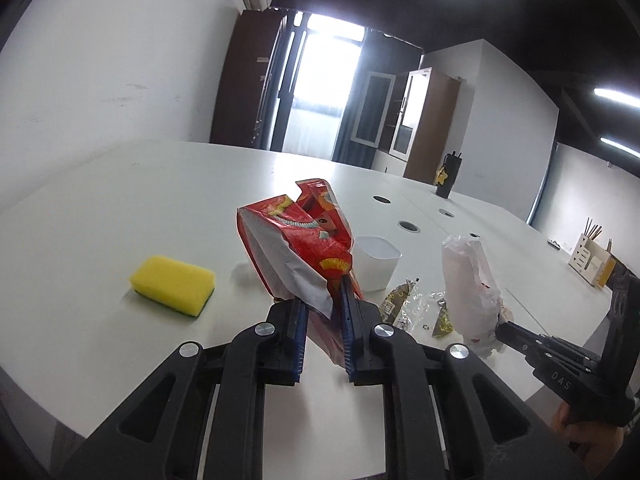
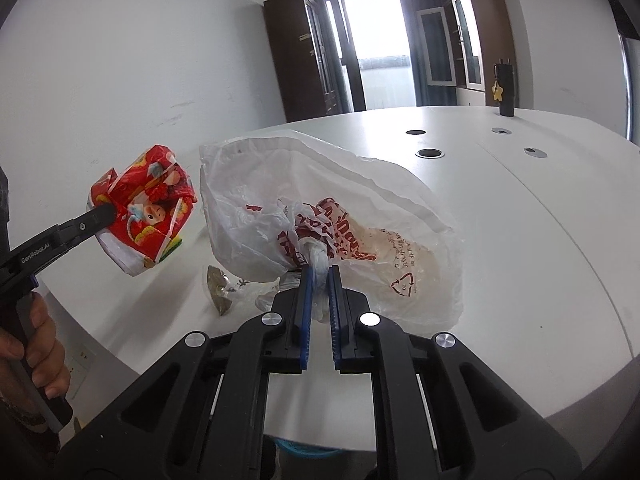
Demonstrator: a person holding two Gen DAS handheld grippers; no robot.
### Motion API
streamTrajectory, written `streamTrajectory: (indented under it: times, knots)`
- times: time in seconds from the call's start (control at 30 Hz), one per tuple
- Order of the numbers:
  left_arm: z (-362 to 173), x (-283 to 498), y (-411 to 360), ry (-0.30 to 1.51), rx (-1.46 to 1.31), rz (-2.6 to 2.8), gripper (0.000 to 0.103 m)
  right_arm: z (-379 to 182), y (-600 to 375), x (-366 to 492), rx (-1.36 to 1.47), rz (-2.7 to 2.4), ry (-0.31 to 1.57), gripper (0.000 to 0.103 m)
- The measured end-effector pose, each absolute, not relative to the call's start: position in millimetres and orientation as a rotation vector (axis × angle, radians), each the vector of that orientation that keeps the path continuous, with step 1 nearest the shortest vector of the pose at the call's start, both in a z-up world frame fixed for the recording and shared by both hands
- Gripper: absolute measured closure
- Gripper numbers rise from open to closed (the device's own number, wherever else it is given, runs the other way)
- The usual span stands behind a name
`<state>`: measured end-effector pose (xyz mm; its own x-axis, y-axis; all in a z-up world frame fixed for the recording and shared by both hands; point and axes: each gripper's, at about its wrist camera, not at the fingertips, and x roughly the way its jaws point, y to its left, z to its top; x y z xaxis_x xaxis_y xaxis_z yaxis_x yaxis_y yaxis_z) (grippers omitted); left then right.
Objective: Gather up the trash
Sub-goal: 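Grasp the red snack wrapper with the left tool while the right tool grasps the white bag, then carry the red wrapper and white bag down over the blue wastebasket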
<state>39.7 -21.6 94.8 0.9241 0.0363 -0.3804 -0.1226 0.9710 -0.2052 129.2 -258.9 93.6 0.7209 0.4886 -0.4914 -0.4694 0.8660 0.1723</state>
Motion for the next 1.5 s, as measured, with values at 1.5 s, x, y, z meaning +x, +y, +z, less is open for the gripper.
streamTrajectory:
  times: [1.5]
  knots:
    - [-37, -113, -21, 0.611, -0.160, -0.064, 0.091, -12, -242, -54, -0.249, 0.624, 0.729, 0.096]
